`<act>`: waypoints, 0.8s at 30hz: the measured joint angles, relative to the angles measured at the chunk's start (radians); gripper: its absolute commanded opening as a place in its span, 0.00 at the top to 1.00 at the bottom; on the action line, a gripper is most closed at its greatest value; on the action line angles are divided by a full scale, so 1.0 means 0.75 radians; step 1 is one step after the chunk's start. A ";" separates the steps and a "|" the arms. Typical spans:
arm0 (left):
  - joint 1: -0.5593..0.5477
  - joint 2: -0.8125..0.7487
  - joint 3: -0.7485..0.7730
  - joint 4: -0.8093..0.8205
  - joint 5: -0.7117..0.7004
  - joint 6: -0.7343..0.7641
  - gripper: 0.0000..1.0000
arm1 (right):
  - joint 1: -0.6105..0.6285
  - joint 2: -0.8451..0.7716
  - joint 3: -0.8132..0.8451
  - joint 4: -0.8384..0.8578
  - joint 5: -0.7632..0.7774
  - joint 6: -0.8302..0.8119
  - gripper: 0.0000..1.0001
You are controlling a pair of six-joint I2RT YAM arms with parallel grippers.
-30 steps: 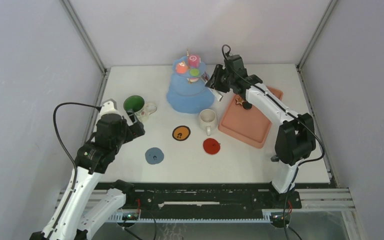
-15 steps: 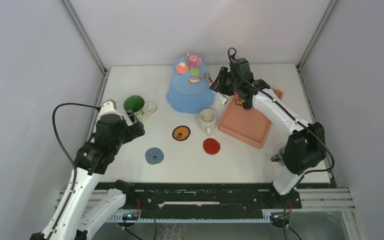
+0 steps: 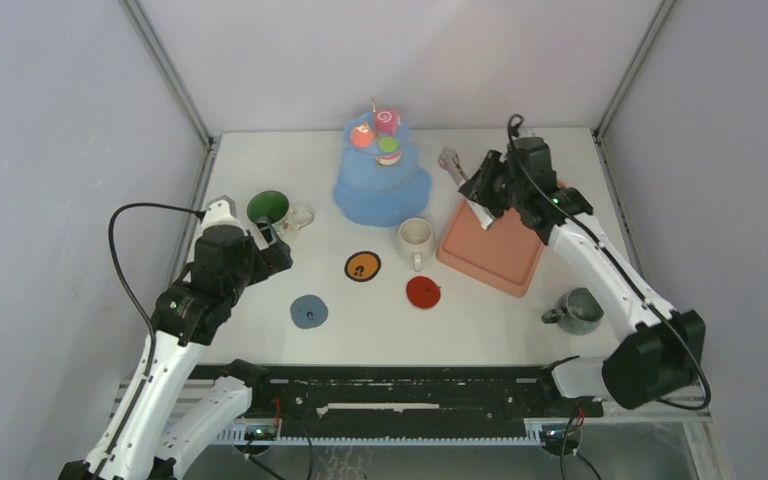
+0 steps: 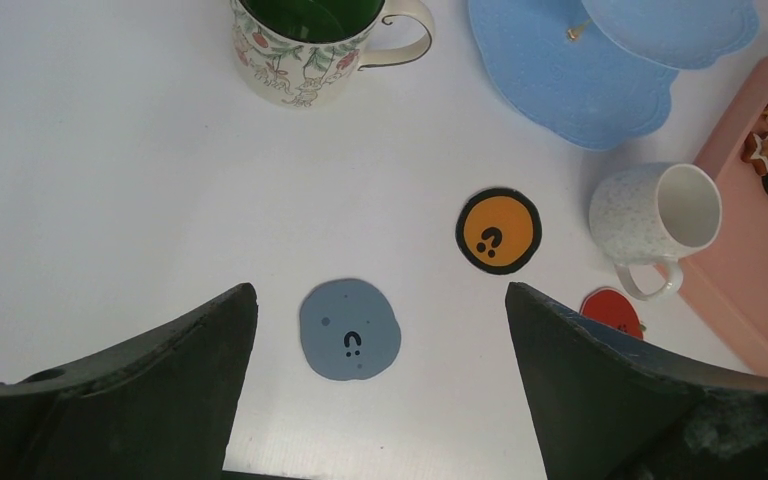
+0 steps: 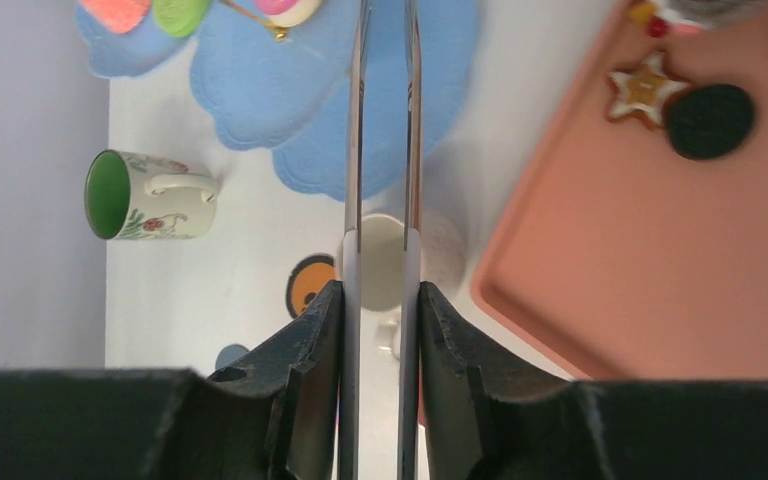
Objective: Serve the afternoon tea
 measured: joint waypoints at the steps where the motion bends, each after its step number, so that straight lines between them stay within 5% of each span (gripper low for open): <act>1: 0.000 0.003 0.000 0.004 0.002 0.000 0.02 | -0.018 -0.033 -0.020 -0.011 0.000 -0.004 0.69; 12: 0.000 0.038 0.000 0.066 0.038 0.001 0.02 | -0.271 -0.450 -0.326 -0.228 0.137 -0.126 0.58; 24: 0.001 0.048 0.000 0.096 0.067 0.000 0.02 | -0.425 -0.487 -0.426 -0.338 0.246 -0.187 0.55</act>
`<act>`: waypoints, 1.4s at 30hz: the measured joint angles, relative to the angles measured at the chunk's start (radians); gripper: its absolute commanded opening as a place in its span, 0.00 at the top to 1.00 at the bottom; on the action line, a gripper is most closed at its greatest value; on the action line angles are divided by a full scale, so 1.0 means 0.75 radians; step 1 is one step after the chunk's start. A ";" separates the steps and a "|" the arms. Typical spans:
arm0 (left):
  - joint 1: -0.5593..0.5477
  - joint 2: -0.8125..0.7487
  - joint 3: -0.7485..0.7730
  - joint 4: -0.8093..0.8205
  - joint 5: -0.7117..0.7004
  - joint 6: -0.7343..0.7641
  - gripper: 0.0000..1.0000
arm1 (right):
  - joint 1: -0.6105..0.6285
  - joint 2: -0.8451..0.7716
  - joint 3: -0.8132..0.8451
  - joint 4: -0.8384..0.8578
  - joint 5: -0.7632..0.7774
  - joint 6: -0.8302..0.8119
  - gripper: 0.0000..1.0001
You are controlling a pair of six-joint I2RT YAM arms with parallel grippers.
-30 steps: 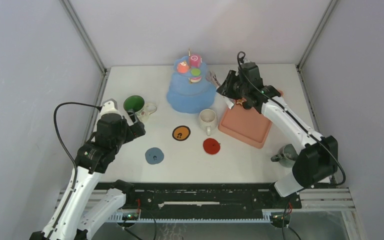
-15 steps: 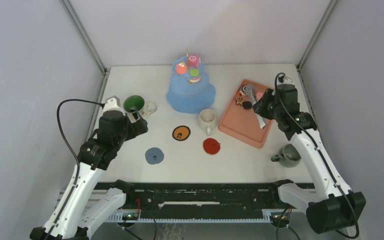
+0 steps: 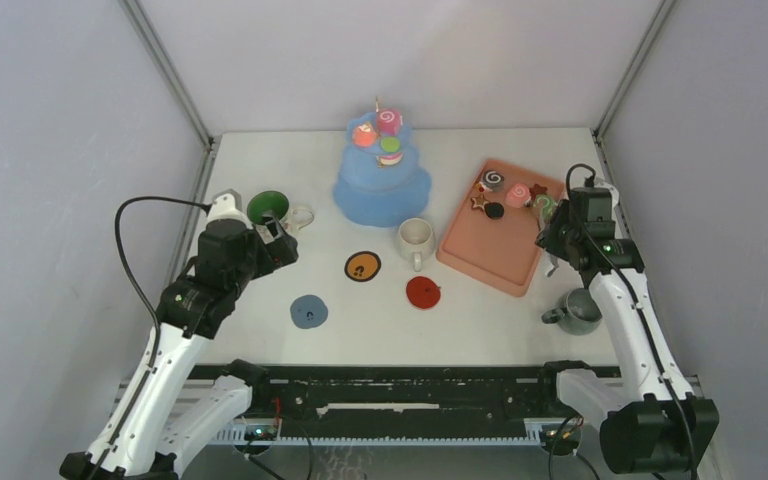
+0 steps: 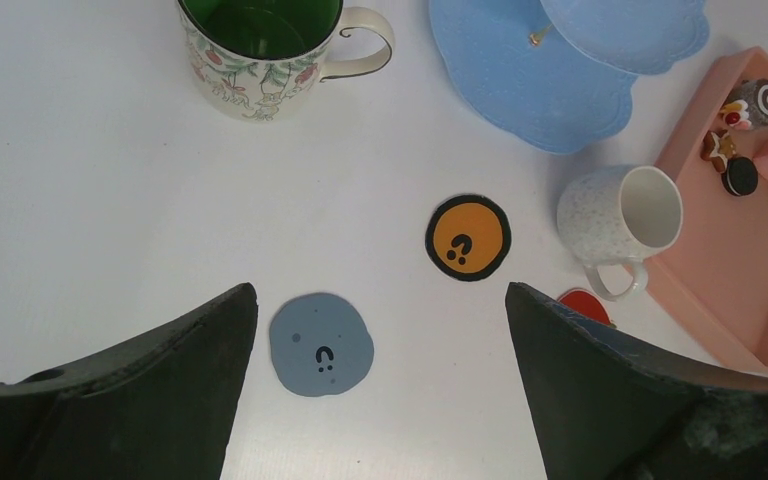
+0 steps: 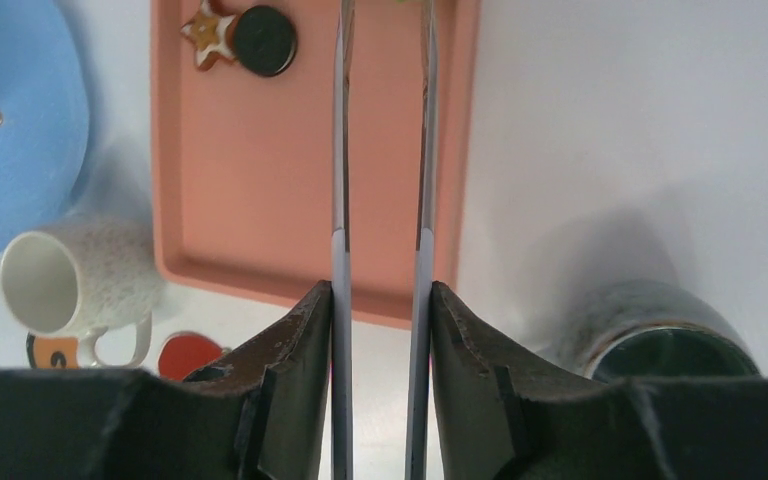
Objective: Serve the afternoon tea
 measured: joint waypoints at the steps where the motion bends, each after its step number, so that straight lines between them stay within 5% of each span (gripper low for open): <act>1: 0.000 0.000 0.000 0.001 0.001 0.001 0.02 | -0.025 0.000 0.000 0.001 0.004 -0.003 0.55; 22: 0.000 0.026 0.000 0.005 0.003 0.001 0.02 | -0.189 0.170 0.000 0.149 -0.068 -0.011 0.54; 27: 0.000 0.029 0.000 0.005 0.003 0.001 0.02 | -0.197 0.210 0.000 0.180 -0.098 -0.010 0.66; 33: -0.001 0.043 0.000 0.006 0.003 0.001 0.02 | -0.214 0.219 0.000 0.202 -0.125 -0.016 0.98; 42: 0.000 0.044 0.000 0.006 0.003 0.001 0.02 | -0.221 0.168 0.000 0.182 -0.133 -0.015 1.00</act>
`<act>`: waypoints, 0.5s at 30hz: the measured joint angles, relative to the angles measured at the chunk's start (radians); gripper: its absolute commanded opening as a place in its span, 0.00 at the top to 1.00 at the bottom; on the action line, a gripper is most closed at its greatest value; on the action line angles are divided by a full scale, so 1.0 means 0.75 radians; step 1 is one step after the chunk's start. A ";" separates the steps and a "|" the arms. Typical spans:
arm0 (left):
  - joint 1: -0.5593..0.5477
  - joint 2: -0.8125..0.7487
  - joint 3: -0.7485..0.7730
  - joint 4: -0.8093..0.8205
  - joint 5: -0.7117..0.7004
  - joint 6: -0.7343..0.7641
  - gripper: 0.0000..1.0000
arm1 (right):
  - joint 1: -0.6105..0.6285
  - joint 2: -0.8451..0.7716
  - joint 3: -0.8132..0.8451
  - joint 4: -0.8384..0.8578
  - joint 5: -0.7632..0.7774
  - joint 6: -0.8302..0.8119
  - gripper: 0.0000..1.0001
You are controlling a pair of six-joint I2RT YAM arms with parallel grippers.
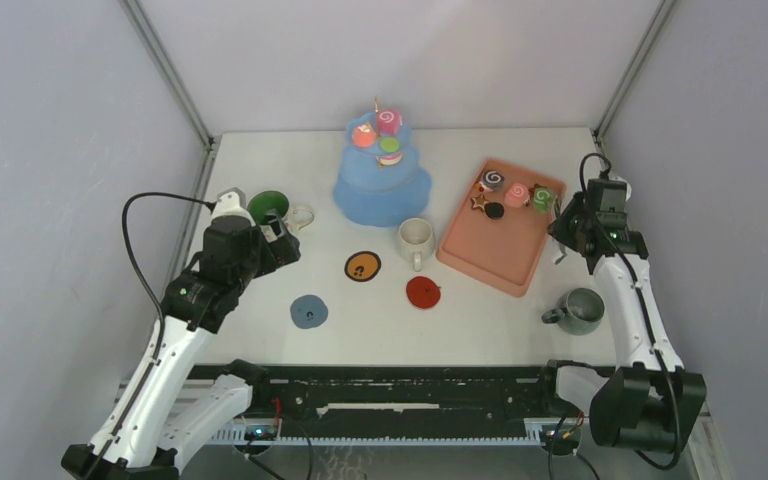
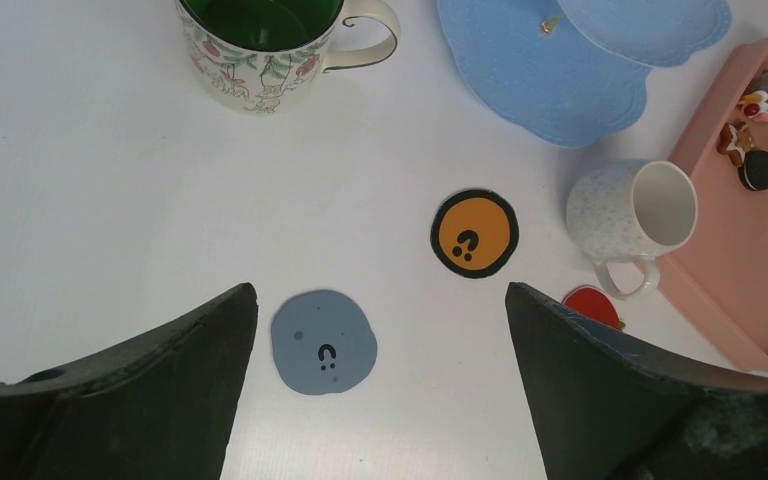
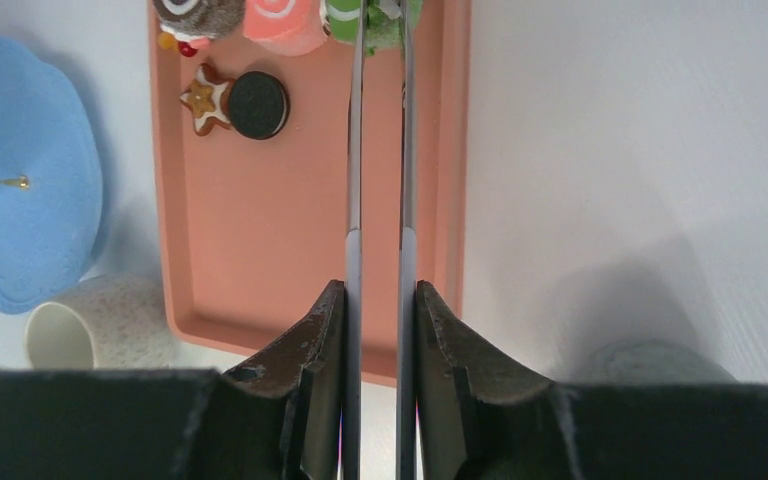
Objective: Serve the afternoon tea
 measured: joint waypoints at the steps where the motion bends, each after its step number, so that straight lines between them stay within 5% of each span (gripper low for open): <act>1: 0.000 0.000 0.000 0.000 0.000 -0.001 0.02 | 0.000 -0.023 0.000 -0.009 -0.001 0.001 1.00; 15: 0.000 -0.004 0.000 0.014 -0.003 0.001 0.02 | 0.174 -0.272 0.001 -0.114 -0.075 0.026 1.00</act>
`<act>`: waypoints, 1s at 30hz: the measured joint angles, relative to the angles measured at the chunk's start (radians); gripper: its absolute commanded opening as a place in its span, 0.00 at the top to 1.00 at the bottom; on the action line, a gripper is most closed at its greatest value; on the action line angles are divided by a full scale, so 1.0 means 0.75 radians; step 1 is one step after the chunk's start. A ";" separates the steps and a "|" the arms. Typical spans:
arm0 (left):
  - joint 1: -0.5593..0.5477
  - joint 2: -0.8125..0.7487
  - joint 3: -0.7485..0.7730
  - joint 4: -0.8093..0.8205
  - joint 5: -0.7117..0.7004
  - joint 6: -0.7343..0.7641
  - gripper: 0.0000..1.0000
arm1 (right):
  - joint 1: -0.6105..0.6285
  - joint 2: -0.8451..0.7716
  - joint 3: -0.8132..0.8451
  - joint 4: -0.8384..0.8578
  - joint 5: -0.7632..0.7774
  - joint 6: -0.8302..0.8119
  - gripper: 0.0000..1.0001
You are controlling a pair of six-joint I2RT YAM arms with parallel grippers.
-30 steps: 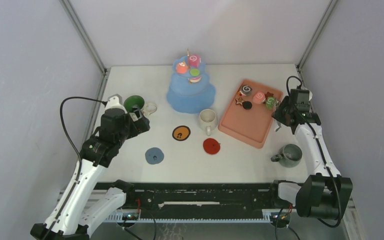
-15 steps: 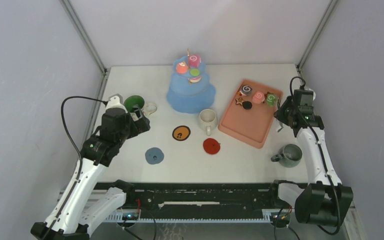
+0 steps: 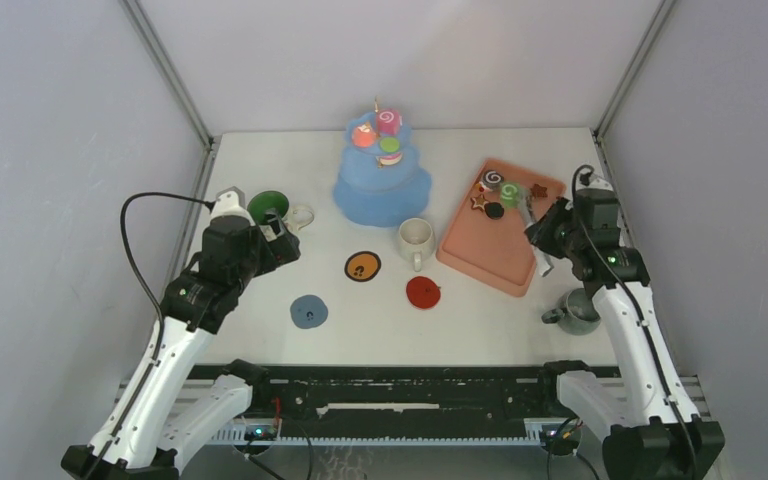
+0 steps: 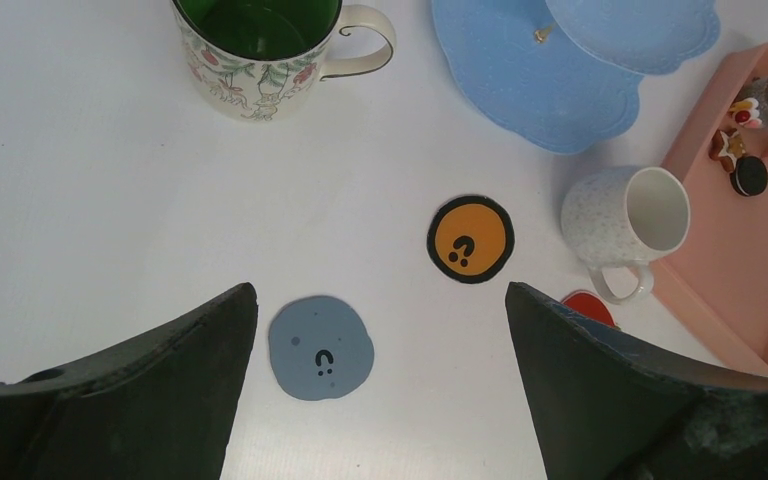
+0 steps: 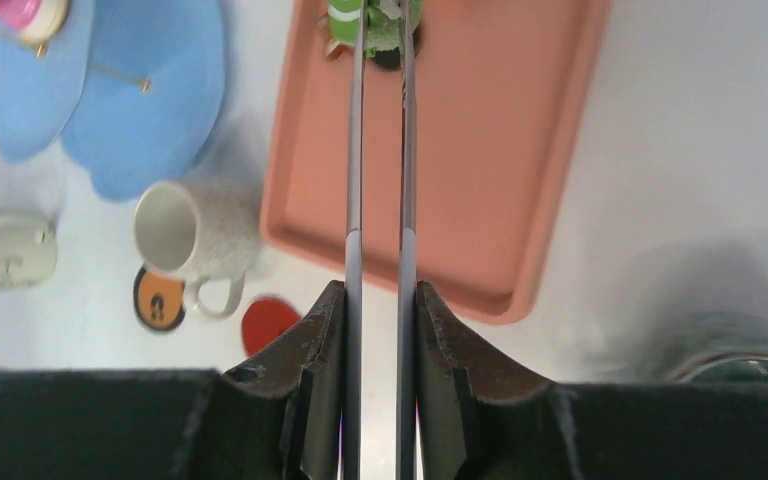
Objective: Serve the afternoon tea
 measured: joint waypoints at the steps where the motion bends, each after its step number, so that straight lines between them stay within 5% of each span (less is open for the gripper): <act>1: 0.000 -0.001 0.000 0.003 0.000 0.001 0.02 | 0.040 0.000 0.000 -0.007 -0.002 0.005 1.00; 12: 0.000 -0.007 0.000 0.005 0.000 0.001 0.02 | 0.499 0.057 0.000 0.098 -0.071 0.094 1.00; 30: 0.000 -0.059 0.000 0.003 -0.014 0.001 0.02 | 0.568 0.379 0.000 0.424 -0.079 0.173 1.00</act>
